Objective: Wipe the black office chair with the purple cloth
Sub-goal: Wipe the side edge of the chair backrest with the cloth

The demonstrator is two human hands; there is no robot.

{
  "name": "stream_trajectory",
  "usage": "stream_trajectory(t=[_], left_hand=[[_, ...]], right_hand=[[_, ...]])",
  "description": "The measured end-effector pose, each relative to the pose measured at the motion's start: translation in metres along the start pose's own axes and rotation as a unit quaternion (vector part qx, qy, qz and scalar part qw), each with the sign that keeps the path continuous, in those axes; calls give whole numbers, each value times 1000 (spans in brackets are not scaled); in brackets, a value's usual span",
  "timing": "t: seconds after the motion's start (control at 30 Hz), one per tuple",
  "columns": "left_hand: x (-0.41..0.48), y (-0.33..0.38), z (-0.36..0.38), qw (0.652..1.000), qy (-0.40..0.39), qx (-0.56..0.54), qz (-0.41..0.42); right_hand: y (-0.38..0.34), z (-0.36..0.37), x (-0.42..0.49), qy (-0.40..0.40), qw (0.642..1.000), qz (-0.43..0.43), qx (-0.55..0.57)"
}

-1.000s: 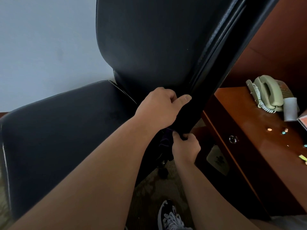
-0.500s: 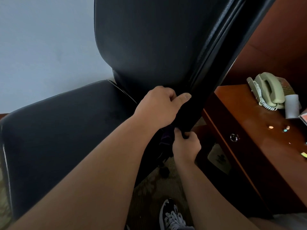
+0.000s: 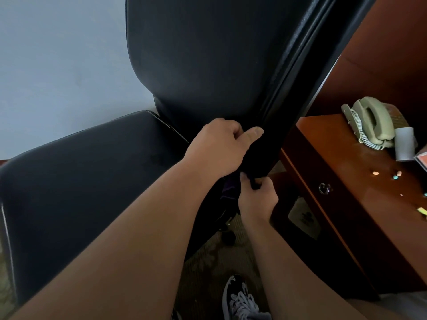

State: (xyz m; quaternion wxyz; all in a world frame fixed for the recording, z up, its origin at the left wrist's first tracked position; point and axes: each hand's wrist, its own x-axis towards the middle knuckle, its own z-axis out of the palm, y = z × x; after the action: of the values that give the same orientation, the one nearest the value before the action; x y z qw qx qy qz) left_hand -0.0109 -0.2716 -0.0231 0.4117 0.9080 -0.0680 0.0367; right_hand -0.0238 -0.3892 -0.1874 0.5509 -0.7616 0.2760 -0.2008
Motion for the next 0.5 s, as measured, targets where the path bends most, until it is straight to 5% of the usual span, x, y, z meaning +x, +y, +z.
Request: stream_trajectory(t=[0.17, 0.5], left_hand=[[-1, 3, -1, 1000, 6, 11, -1], [1, 0, -1, 1000, 1, -12, 0]], right_hand=[[12, -4, 9, -49, 980, 191, 1], [-10, -5, -10, -7, 998, -52, 17]])
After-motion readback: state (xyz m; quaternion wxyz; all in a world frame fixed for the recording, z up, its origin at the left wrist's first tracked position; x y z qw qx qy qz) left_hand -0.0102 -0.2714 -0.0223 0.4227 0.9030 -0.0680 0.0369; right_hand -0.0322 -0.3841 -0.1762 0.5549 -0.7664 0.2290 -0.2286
